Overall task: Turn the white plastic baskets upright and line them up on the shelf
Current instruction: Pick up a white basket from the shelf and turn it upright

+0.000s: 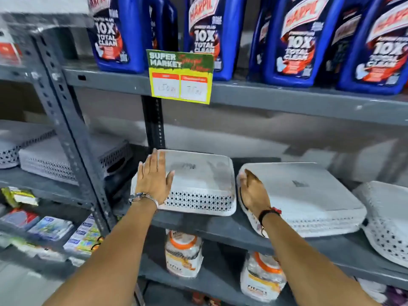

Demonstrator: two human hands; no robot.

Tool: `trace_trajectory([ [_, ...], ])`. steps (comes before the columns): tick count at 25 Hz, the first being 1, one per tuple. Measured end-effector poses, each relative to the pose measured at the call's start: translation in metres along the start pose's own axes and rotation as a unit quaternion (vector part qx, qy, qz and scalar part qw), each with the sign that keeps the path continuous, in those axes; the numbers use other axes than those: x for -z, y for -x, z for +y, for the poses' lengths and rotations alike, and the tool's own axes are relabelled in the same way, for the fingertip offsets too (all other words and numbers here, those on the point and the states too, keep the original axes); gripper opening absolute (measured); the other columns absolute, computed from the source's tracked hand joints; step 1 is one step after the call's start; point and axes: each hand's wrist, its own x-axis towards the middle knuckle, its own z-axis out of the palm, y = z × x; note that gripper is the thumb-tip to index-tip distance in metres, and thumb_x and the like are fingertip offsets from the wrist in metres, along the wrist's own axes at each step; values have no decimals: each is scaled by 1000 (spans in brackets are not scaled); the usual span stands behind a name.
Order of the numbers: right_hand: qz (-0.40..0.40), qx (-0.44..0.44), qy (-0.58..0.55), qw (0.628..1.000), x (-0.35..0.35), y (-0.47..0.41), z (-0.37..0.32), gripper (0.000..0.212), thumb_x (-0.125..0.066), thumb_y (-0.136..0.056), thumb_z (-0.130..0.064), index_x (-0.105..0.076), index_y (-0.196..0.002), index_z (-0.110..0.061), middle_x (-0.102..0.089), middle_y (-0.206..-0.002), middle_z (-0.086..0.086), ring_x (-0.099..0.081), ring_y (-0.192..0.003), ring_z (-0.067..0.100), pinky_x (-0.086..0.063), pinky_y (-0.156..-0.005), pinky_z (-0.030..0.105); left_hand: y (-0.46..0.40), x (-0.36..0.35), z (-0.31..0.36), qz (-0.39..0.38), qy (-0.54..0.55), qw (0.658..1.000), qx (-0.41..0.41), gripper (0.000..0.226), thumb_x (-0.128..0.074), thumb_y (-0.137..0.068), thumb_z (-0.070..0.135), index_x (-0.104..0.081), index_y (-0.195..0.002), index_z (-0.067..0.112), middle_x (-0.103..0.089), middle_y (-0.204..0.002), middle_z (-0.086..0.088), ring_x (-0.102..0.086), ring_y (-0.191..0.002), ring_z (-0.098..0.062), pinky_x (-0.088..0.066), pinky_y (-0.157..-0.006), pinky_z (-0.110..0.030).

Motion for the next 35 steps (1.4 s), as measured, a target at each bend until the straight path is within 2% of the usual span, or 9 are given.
trace_trajectory([
  [4,-38,-170,-56,983,-39,-69,-4,67,-21,-94,-53,-48,-131,-4,-47,-140,21,-44,-129,34,-34,-107,37,-72,-25,-56,-81,51,985,141,65,-34,-96,34,-7,-150,9,-24,-154,-19,-24,-142,-33,-13,-118,-46],
  [12,-89,-258,-171,947,-69,-123,18,108,-39,-54,-91,-36,-142,-28,-47,-144,-3,-45,-131,20,-31,-114,37,-151,-76,-79,-211,248,919,221,50,-28,-101,20,-33,-139,-12,-30,-149,-28,-26,-141,-34,-20,-112,-33],
  [16,-119,-256,-201,938,-66,-128,7,72,-31,-88,-62,-35,-142,-15,-49,-136,0,-45,-131,21,-35,-103,24,-168,-76,-87,-224,257,914,219,45,-27,-101,17,-48,-119,-19,-55,-117,-12,-41,-128,-27,-34,-95,-27],
  [19,-27,-190,-311,931,-59,-141,-12,37,-27,-97,-44,-53,-114,-23,-64,-88,-9,-69,-74,-3,-49,-59,5,-189,-61,-88,-113,344,888,284,49,-28,-101,21,-34,-140,-6,-39,-145,-26,-37,-134,-38,-34,-110,-38],
  [23,61,-126,-410,901,-34,-155,-27,37,-32,-91,-51,-60,-87,-27,-65,-85,-2,-61,-86,19,-48,-80,33,-214,-35,-87,19,604,740,295,62,-18,-94,56,-61,-115,18,-62,-120,-11,-47,-126,-29,-44,-100,-34],
  [25,58,-93,-441,891,-25,-156,-27,32,-38,-87,-54,-60,-86,-30,-72,-73,-12,-60,-86,17,-47,-87,36,-213,-27,-89,-7,690,657,303,52,-19,-91,62,-58,-80,29,-64,-83,9,-59,-110,-26,-51,-82,-25],
  [27,52,-103,-419,900,-21,-156,-23,35,-45,-83,-57,-62,-81,-26,-73,-61,-12,-63,-77,15,-49,-83,36,-212,-37,-99,-54,743,589,313,56,-25,-87,65,-60,-76,24,-72,-66,5,-71,-74,-21,-54,-74,-35],
  [31,-51,-205,-327,921,-6,-151,-6,20,-65,-79,-29,-61,-73,-10,-68,-50,-1,-59,-59,20,-50,-55,27,-214,-56,-134,-136,640,685,320,32,-54,-78,48,-57,-66,18,-71,-58,-2,-59,-30,-14,-46,-52,-27],
  [35,-161,-229,-87,956,-8,-128,0,26,-53,-84,6,-55,-59,-3,-57,-59,16,-46,-45,17,-42,-41,25,-204,-39,-123,-162,514,790,293,20,-51,-91,2,-60,-101,-13,-68,-65,-9,-62,-46,-17,-48,-47,-19],
])
